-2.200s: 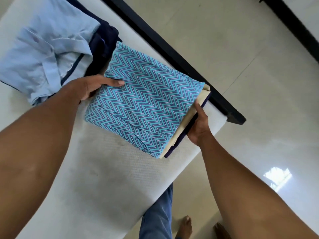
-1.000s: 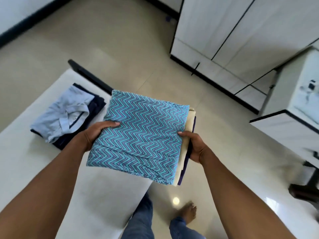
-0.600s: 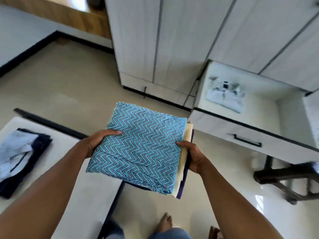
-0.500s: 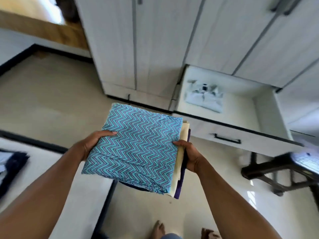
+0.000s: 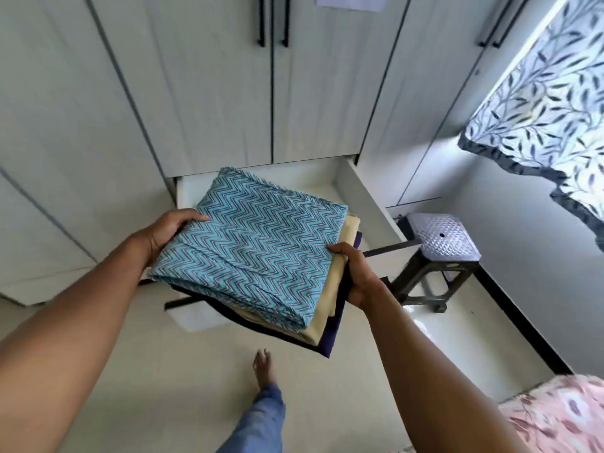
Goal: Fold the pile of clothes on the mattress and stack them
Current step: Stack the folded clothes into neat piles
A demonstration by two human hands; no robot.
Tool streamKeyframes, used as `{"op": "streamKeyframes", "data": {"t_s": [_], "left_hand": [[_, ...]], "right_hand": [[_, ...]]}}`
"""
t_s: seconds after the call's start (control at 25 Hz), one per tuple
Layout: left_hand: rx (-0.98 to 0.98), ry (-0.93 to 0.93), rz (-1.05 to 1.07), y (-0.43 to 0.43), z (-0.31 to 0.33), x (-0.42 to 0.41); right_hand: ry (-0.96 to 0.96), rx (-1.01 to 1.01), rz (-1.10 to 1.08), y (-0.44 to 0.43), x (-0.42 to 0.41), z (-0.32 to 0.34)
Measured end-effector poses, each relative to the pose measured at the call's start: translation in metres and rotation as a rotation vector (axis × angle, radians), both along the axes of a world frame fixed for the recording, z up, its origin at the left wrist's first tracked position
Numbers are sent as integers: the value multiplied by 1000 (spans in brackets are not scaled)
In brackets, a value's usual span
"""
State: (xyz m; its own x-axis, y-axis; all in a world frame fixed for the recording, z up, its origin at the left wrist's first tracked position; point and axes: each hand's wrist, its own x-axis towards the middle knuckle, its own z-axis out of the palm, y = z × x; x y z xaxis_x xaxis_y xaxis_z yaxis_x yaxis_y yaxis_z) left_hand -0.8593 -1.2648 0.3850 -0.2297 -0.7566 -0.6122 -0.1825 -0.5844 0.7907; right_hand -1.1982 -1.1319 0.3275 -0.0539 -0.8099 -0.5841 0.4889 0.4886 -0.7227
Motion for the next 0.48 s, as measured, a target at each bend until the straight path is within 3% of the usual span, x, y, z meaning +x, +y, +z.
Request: {"op": "streamKeyframes", "data": {"t_s": [0.28, 0.48], "left_hand": [[44, -72, -284, -230, -8, -114], [91, -131, -547, -338, -28, -194]], "right_hand": [[-37, 66, -252, -146, -57, -24], [-146, 188, -477, -205, -78, -66]]}}
